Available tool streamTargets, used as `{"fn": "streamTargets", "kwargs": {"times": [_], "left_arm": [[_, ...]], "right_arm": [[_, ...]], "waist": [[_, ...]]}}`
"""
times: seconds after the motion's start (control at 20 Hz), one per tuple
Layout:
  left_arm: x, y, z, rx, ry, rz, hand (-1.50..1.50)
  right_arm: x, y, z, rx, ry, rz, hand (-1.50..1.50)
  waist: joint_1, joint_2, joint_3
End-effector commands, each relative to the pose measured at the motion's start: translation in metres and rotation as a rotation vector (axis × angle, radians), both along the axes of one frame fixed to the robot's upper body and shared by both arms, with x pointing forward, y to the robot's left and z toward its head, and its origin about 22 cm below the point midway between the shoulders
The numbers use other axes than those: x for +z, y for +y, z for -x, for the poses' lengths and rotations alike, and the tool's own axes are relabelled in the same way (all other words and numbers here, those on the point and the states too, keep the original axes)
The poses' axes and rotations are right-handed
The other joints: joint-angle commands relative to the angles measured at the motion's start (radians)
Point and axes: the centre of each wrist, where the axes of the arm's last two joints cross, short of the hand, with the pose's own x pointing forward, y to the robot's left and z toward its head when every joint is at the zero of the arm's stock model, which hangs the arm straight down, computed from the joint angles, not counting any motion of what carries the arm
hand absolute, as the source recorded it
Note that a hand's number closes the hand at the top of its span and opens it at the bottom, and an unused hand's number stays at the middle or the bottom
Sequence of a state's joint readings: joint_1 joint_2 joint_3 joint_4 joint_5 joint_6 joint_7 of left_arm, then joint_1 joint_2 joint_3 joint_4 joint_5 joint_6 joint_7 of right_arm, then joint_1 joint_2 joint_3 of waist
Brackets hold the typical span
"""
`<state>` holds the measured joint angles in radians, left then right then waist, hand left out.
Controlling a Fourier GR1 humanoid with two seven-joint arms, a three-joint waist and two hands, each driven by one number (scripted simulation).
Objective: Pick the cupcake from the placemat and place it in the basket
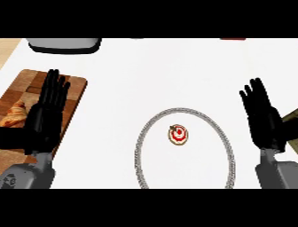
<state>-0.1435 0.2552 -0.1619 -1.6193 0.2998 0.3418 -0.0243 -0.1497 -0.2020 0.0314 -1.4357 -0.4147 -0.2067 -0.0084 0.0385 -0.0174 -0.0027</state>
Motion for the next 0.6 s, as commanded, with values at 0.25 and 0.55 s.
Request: {"fn": "streamTargets", "kwargs": {"times": [0.25,0.55], "left_arm": [[-0.099,0.041,0.058,-0.010,0.635,-0.131,0.00],[-0.097,0.038,0.053,-0.080,0.676,-0.160,0.00]], "right_arm": [[0.105,0.083,-0.047,0.181,-0.435,0.076,1.50],[0.078,0.209,-0.022,0.375,-0.437,0.385,-1.50]], "waist": [[0.003,0.029,-0.001],[0.017,0.022,-0.002]]}}
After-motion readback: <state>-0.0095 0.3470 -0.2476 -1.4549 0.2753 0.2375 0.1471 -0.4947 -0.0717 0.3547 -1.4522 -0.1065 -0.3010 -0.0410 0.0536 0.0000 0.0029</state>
